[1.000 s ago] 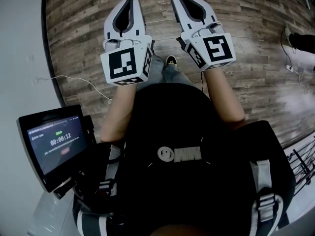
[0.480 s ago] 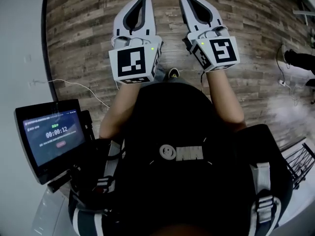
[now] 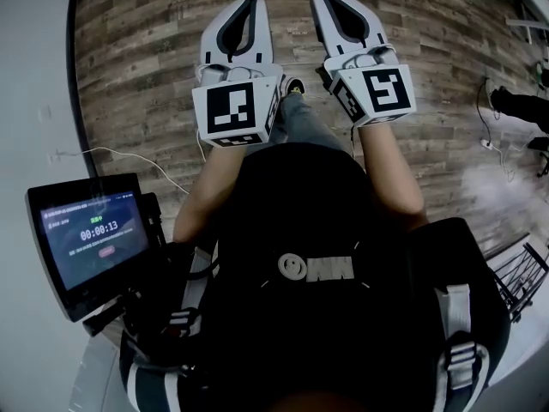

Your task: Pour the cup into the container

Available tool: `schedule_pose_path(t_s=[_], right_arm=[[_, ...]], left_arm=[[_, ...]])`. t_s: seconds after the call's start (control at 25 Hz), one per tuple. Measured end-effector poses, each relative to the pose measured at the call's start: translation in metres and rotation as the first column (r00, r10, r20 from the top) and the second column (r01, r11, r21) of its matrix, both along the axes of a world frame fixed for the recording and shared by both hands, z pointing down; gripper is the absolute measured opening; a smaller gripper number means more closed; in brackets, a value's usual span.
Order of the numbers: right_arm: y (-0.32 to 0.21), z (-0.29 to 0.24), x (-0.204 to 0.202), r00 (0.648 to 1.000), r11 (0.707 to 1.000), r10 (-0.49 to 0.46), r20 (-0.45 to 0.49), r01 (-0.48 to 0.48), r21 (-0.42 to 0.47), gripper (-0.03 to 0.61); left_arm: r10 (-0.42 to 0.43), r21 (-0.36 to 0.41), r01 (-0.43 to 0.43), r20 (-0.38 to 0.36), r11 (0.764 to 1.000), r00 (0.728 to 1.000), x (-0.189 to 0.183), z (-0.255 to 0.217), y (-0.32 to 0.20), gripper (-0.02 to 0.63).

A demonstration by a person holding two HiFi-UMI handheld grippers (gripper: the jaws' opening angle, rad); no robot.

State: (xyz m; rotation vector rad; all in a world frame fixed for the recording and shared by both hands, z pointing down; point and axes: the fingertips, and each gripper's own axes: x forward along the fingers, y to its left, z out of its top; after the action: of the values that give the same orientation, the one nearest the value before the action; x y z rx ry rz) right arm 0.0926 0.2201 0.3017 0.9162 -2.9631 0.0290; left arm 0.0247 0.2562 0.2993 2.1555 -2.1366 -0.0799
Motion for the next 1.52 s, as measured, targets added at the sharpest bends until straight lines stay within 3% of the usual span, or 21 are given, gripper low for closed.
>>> schedule_pose_path(t_s=[0.4,0.72,0.92,1.12,1.52], right_arm=[[-0.090,0.004,0.006,0.999,1.000,-0.001,0.042,0.002,-0.019,0.005],[-0.170,0.009,0.038,0.994,0.997,0.047,0.100,-0.041,-0.060,0.005],[-0.192,-0.010,0.013,0.996,0.997,0.036,0.082,-0.031,-0.065,0.005],[-0.207,0.016,0.003,0.995,0.997,0.041,0.086,-0.034,-0.072,0.005],[-0.261,0.005,-0.096,0.999,0.999,0.024,0.041,-0.023,-0.026,0.005]], left_arm=[[0.012,-0.026,-0.011,0.055,1.000,0.998,0.009,-0.005,-0.090,0.000],[0.027,-0.044,-0.022,0.112,0.999,0.993,0.032,-0.008,-0.162,0.001],[0.030,-0.053,-0.025,0.087,0.998,0.996,0.007,-0.024,-0.189,0.001],[0.047,-0.051,-0.042,0.090,0.998,0.995,0.001,0.000,-0.207,0.002],[0.030,-0.009,-0.030,0.053,1.000,0.998,-0.098,-0.005,-0.256,0.000]])
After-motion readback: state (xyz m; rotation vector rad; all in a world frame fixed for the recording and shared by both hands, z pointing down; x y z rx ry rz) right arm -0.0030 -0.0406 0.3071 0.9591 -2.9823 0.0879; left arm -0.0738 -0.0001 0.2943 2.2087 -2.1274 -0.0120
